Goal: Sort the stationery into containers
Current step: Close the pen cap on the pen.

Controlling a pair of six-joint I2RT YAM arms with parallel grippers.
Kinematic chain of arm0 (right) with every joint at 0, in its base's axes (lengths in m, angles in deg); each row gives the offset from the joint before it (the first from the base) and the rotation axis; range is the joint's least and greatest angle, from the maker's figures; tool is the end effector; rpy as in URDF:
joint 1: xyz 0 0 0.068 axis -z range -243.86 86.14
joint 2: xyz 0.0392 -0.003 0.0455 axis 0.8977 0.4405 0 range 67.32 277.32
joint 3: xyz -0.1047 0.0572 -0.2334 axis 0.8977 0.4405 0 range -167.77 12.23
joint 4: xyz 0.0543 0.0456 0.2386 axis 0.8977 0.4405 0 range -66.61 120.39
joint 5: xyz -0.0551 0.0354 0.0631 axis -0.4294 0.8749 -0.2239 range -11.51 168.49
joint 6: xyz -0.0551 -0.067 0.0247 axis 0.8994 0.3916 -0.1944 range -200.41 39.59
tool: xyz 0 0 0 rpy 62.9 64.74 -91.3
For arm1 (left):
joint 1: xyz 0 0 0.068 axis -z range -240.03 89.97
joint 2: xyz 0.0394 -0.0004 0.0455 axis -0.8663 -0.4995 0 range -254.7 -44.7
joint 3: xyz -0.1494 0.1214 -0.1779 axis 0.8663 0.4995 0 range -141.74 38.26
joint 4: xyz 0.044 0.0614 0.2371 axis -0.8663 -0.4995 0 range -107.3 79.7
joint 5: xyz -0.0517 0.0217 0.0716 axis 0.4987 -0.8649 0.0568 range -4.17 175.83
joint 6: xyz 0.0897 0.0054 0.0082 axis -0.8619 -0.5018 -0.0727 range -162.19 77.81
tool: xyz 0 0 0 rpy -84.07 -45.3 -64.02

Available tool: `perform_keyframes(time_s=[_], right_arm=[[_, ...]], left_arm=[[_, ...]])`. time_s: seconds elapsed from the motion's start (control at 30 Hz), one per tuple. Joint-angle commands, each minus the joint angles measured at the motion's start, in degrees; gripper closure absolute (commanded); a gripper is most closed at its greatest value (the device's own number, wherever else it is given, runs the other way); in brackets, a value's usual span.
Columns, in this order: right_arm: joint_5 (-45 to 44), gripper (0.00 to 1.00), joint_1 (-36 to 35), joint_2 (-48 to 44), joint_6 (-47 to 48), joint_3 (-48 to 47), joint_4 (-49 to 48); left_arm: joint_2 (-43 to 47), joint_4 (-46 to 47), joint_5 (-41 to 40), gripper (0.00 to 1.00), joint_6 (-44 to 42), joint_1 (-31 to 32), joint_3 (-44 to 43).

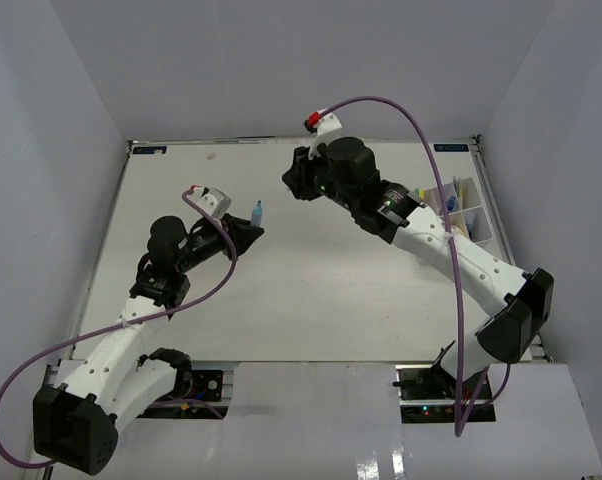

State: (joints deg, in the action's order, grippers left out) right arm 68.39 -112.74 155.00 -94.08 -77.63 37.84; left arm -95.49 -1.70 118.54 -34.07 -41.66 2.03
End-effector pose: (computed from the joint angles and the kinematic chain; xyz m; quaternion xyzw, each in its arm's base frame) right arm 0.2663 0.2835 0.4024 -0.1819 0.7560 0.2659 0.5698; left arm 0.2143 -0.1172 0.2946 0.2514 0.6932 -0.3508 0.5773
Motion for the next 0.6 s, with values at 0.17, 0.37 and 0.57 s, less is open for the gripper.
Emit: perform_keyframes(time_s=[0.17, 0.37, 0.57], right_arm=[[3.08, 0.87, -0.42, -0.58, -8.73, 1.26, -18.31], [3.87, 0.87, -1.56, -0.41, -10.85, 3.73, -23.86], [3.96, 0.87, -3.06, 0.56, -11.81, 4.7, -25.62]], left_arm=[[2.27, 1.77, -2.73, 1.0, -1.09, 1.32, 0.81], [1.13, 1.77, -5.19, 1.0, 0.23, 2.02, 0.72], [0.6, 1.95, -7.04, 1.0, 0.76, 2.2, 0.89]])
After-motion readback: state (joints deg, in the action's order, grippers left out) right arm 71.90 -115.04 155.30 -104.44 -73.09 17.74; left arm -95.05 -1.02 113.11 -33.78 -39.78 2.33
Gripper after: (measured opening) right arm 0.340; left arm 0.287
